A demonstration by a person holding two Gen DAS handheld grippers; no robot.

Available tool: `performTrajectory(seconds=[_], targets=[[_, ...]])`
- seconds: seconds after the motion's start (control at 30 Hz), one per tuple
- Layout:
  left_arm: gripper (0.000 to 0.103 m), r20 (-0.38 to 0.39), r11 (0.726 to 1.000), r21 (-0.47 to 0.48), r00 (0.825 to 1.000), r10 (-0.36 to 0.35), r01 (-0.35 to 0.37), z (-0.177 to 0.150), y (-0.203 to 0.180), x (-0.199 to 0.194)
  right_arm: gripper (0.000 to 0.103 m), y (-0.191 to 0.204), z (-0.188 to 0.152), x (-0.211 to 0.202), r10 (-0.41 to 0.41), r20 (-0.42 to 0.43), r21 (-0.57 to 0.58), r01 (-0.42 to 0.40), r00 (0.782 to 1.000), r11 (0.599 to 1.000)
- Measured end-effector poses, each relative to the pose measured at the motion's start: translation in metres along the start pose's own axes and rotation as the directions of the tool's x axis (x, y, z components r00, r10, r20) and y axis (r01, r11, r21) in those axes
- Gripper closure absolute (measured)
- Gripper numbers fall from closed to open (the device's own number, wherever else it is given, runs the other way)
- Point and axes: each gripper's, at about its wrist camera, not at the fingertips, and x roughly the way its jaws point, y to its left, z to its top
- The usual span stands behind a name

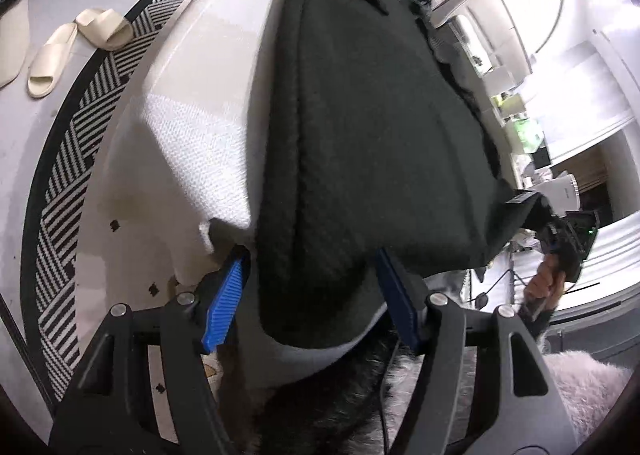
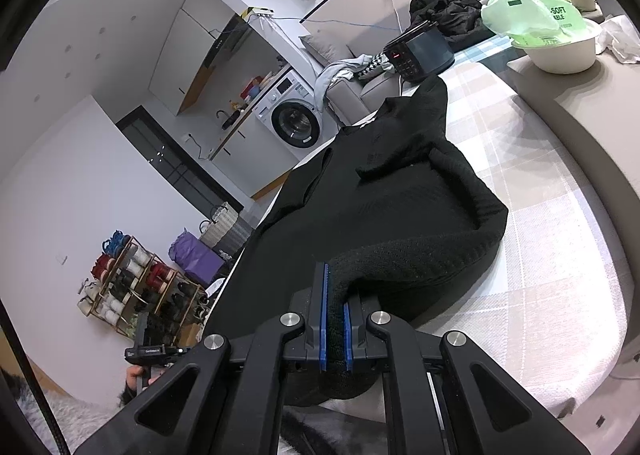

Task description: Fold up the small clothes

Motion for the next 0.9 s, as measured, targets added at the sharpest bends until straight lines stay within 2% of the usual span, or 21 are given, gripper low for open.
performTrajectory(seconds=[0.07, 0.17, 0.2, 0.23, 0.27, 0.3, 0.37, 0.5, 0.6, 0.7, 0.8, 0.9], targets=[[0.042, -0.015, 1.0, -0.002, 1.0, 0.009, -0.009, 0.001, 0.002, 0.009, 0.097, 0.0, 0.0, 0.001, 0.002, -0.001, 0.0, -0.002, 1.0, 1.0], [0.045, -0.016, 1.0, -0.01, 1.0, -0.016, 0.016, -0.002, 0.005, 0.017, 0.097, -0.001, 0.0, 0.001, 0.003, -0.005, 0.001, -0.003, 1.0, 1.0], [0.055, -0.014, 1.0, -0.001, 1.0, -0.023, 0.023, -0.002, 0.003, 0.019, 0.097, -0.001, -0.001, 0.002, 0.001, -0.006, 0.001, -0.001, 1.0, 1.0], [0.069, -0.012, 0.999, 0.014, 0.999, -0.032, 0.032, -0.002, 0.0, 0.021, 0.097, -0.002, 0.0, 0.002, -0.001, -0.008, 0.001, 0.001, 1.0, 1.0], [0.075, -0.009, 0.999, 0.044, 1.0, -0.021, 0.021, -0.003, -0.005, 0.019, 0.097, -0.003, 0.0, 0.003, -0.002, -0.009, 0.001, 0.002, 1.0, 1.0], [0.086, -0.004, 0.997, 0.083, 1.0, 0.004, -0.003, -0.005, -0.01, 0.016, 0.097, -0.003, 0.0, 0.003, -0.001, -0.01, 0.002, 0.001, 1.0, 1.0], [0.094, -0.002, 0.99, 0.14, 1.0, -0.016, 0.016, -0.009, -0.021, 0.01, 0.097, -0.005, 0.0, 0.003, 0.002, -0.01, 0.007, -0.001, 1.0, 1.0], [0.095, 0.054, 0.973, 0.214, 0.994, -0.1, 0.086, -0.013, -0.042, -0.01, 0.097, -0.012, -0.001, 0.002, 0.01, -0.015, 0.026, -0.01, 1.0, 1.0], [0.095, 0.108, 0.964, 0.212, 0.977, -0.185, 0.159, -0.006, -0.05, -0.027, 0.097, -0.017, 0.0, -0.001, 0.031, 0.0, 0.043, -0.031, 1.0, 0.999], [0.095, 0.148, 0.962, 0.205, 0.966, -0.21, 0.178, 0.009, -0.061, -0.036, 0.097, -0.023, 0.001, -0.004, 0.081, 0.034, 0.078, -0.083, 0.996, 0.993], [0.095, 0.219, 0.954, 0.219, 0.942, -0.253, 0.206, 0.027, -0.07, -0.048, 0.097, -0.027, 0.002, -0.006, 0.13, 0.079, 0.114, -0.139, 0.988, 0.984], [0.095, 0.287, 0.95, 0.227, 0.918, -0.274, 0.213, 0.046, -0.082, -0.059, 0.097, -0.026, 0.007, -0.008, 0.142, 0.119, 0.121, -0.156, 0.983, 0.98]])
